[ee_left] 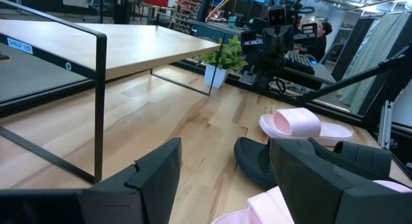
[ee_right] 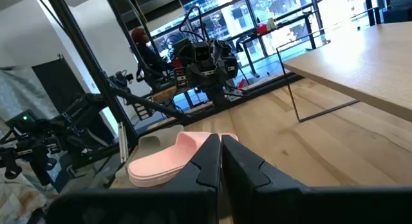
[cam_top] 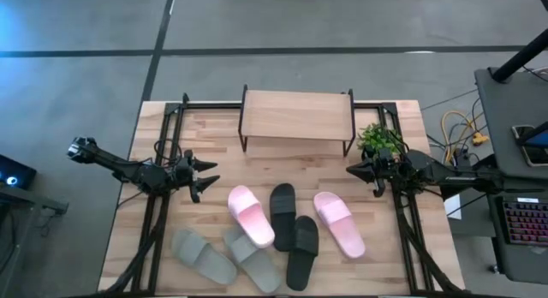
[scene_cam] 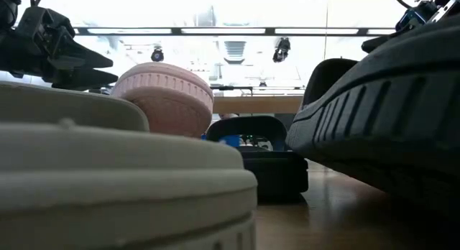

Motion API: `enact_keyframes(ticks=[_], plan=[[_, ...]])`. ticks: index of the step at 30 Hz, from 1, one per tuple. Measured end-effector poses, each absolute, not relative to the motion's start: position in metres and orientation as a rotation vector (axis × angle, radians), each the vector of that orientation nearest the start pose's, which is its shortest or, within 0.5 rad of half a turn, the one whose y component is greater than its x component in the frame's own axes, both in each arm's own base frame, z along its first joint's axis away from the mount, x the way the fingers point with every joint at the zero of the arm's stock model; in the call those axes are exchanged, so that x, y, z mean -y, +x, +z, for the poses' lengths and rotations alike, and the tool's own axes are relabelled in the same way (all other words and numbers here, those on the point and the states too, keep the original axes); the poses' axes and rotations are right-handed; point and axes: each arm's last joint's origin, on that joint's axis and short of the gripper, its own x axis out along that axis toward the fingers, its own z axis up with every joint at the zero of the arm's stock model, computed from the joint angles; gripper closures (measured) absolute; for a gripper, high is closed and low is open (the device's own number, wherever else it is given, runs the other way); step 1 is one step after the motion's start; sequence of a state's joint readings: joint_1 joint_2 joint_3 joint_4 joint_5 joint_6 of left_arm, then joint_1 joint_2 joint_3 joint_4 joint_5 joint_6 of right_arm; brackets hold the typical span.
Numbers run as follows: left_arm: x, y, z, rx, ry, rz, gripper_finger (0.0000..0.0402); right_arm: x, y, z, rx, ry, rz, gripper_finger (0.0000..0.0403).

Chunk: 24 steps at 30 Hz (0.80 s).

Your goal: Pick and place slides into the shelf

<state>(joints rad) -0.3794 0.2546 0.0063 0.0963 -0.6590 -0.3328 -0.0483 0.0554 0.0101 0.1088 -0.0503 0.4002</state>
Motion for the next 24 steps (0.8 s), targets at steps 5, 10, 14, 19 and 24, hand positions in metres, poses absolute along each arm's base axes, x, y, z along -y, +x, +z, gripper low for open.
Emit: enact_keyframes(ticks=[5,10,14,19,24], plan=[[0.023,0.105,0.154,-0.084,-0.255,0.298,0.0178,0.003,0.100,0.173,0.062,0.397,0.015,0.0394],[0.023,0.105,0.154,-0.084,-0.255,0.298,0.0178,0.006,0.099,0.184,0.196,0.494,-0.050,0.0394],[0.023,0.105,0.154,-0.085,-0.254,0.298,0.0178,0.006,0.095,0.199,0.355,0.850,0.046,0.0394],[0.023,0.105,0.154,-0.083,-0.255,0.298,0.0178,0.007,0.093,0.204,0.429,1.055,0.086,0.0394],[0.023,0.105,0.154,-0.083,-0.255,0.298,0.0178,0.009,0.093,0.205,0.466,1.002,0.012,0.0394]])
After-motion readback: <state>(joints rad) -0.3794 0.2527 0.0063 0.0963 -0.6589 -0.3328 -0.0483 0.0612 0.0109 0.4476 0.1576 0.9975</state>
